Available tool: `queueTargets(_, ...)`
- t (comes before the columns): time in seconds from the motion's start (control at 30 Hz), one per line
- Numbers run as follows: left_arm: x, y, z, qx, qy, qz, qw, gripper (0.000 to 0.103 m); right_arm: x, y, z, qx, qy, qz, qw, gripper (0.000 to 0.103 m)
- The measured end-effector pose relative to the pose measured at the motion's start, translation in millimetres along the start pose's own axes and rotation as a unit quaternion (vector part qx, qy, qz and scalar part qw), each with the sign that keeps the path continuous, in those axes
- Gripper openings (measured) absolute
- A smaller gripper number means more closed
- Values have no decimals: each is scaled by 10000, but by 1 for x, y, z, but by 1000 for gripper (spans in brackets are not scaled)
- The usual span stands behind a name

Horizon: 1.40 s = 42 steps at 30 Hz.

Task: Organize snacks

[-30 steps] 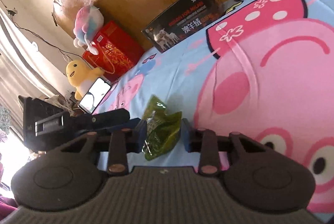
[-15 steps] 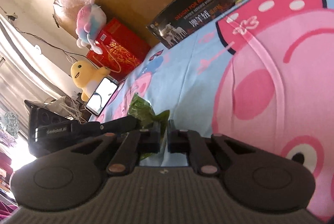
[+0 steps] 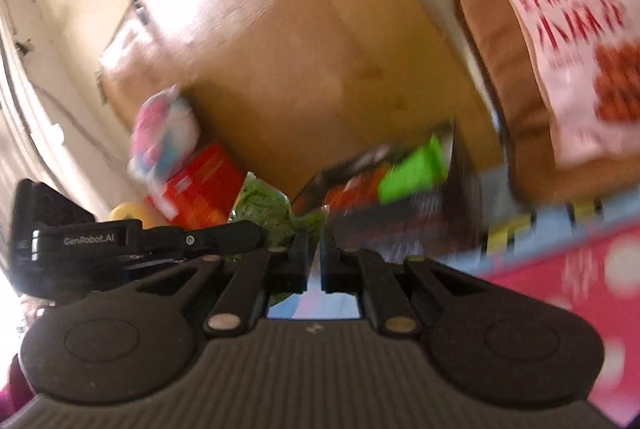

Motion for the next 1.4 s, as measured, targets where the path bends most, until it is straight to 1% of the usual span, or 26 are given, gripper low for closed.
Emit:
queueTargets(0.1,27,6,-35,312,54,-143,9994,23,32,-19,-34,-213,-26,57,9998,8)
queueTargets(0.13,31,8,-46,411,77,-173,9990,24,40,-25,-44,-331,-60,105,9994,8)
queueTargets(0.17,34,10,-56,536,91,-203,9983,28,45,-29,-52,-451,-91,173,9988,8)
queueTargets(0.2,35,11,-67,728,112,-256,9970,29,48,-33,-59,-583,-110,230,9980,8)
queueTargets(0.23,35,12,-75,907,143,-316,9953,34,50,-36,-67,-766,-135,324,9964,9)
queueTargets(0.27,32,11,-80,1121,83,-386,9929,42,49,-39,-72,-911,-199,413,9948,12)
queueTargets(0.3,29,9,-82,1334,-57,-464,9900,44,47,-42,-74,-1002,-332,435,9935,15)
queueTargets(0.33,26,5,-82,1580,-203,-570,9856,49,41,-47,-74,-994,-515,379,9930,21)
queueTargets(0.37,24,3,-81,1768,-289,-666,9816,50,37,-51,-75,-1012,-565,302,9928,32)
queueTargets(0.4,22,1,-80,1927,-363,-715,9780,49,37,-54,-74,-1099,-517,308,9921,33)
queueTargets(0.43,18,-2,-77,2136,-454,-737,9731,45,36,-54,-69,-1104,-568,462,9912,33)
queueTargets(0.47,14,-5,-74,2315,-509,-748,9686,44,36,-53,-63,-1148,-745,510,9893,35)
queueTargets(0.5,12,-7,-71,2442,-528,-765,9653,44,36,-53,-55,-1171,-926,463,9877,39)
queueTargets(0.53,7,-10,-67,2555,-553,-804,9619,44,37,-52,-47,-1110,-1050,381,9875,40)
queueTargets(0.6,-5,-17,-56,2769,-602,-959,9542,44,35,-49,-35,-1018,-1203,228,9872,40)
queueTargets(0.67,-14,-23,-47,2936,-654,-1111,9472,46,28,-42,-24,-1003,-1234,176,9871,40)
queueTargets(0.7,-20,-26,-43,2987,-664,-1158,9450,46,21,-38,-18,-1030,-1262,165,9865,40)
queueTargets(0.83,-45,-35,-31,3046,-639,-1167,9431,47,-11,-23,-1,-1366,-1300,321,9815,40)
queueTargets(0.93,-65,-39,-26,3139,-604,-1180,9402,49,-27,-17,7,-1506,-1213,328,9806,40)
queueTargets(1.0,-81,-40,-19,3178,-567,-1187,9390,51,-36,-13,2,-1590,-1116,306,9805,40)
queueTargets(1.03,-89,-41,-15,3191,-570,-1193,9385,55,-44,-10,7,-1614,-1045,330,9808,40)
queueTargets(1.07,-98,-43,-11,3244,-589,-1212,9363,58,-49,-7,2,-1643,-984,367,9808,40)
queueTargets(1.13,-113,-44,-4,3368,-657,-1251,9309,60,-66,0,8,-1691,-876,465,9806,40)
queueTargets(1.17,-120,-45,-1,3395,-687,-1249,9297,61,-73,4,10,-1707,-837,489,9805,40)
queueTargets(1.27,-140,-43,9,3275,-629,-1126,9360,62,-94,16,19,-1728,-764,500,9807,41)
queueTargets(1.4,-161,-42,15,3207,-586,-1084,9391,65,-118,29,27,-1832,-809,517,9784,41)
Point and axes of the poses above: each gripper's, at about its wrist camera, not at the fingertips, and z roughly against the way its jaws point, y to its left, x to its top, the point moved 1 cm from there along -z, roughly the way its jaws point, and after that the axes turned 8 degrees about y, right-handed, at the moved point
